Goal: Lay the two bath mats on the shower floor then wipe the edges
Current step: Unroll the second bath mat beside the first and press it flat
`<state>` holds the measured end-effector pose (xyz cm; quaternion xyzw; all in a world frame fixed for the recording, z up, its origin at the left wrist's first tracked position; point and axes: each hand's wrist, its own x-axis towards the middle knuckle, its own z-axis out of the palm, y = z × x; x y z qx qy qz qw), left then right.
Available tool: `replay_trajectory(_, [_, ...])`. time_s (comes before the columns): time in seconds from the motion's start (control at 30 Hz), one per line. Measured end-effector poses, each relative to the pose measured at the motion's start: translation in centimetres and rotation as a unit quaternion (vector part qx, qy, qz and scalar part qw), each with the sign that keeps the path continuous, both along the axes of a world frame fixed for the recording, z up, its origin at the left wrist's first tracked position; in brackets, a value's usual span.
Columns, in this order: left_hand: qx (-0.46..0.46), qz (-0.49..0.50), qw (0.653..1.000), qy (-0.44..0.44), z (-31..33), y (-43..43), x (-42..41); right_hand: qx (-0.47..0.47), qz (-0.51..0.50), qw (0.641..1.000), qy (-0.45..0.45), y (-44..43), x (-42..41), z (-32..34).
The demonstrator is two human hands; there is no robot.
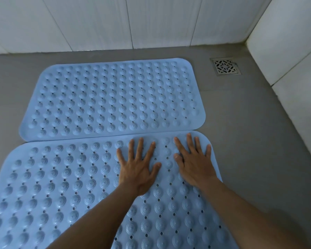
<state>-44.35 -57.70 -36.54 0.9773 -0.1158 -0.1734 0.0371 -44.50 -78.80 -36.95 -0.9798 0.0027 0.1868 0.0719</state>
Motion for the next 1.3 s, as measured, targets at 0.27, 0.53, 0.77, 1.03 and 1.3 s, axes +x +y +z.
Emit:
replay_trajectory(0.27, [-0.057,-0.014,0.997,0.047,1.0,0.8,0.7,-0.043,-0.014,0.999,0.031,0.7,-0.3,1.2])
replay_trajectory(0.53, [-0.085,0.013,0.996,-0.036,1.0,7.9,-3.8,-0.016,-0.021,1.000,-0.014,7.8,-4.2,3.2])
replay_trajectory(0.77, [-0.033,0.093,0.993,-0.061,0.3,21.1,-10.8,0.023,0.041,0.998,-0.032,19.6,-8.7,3.1])
replay_trajectory(1.03, [0.002,0.134,0.990,-0.045,0.2,31.9,-17.7,0.052,0.116,0.992,-0.014,31.1,-15.0,2.0])
replay_trajectory(1.3, [-0.001,0.118,0.991,-0.063,-0.4,33.5,-18.6,-0.006,0.117,0.993,-0.021,33.7,-17.3,0.6])
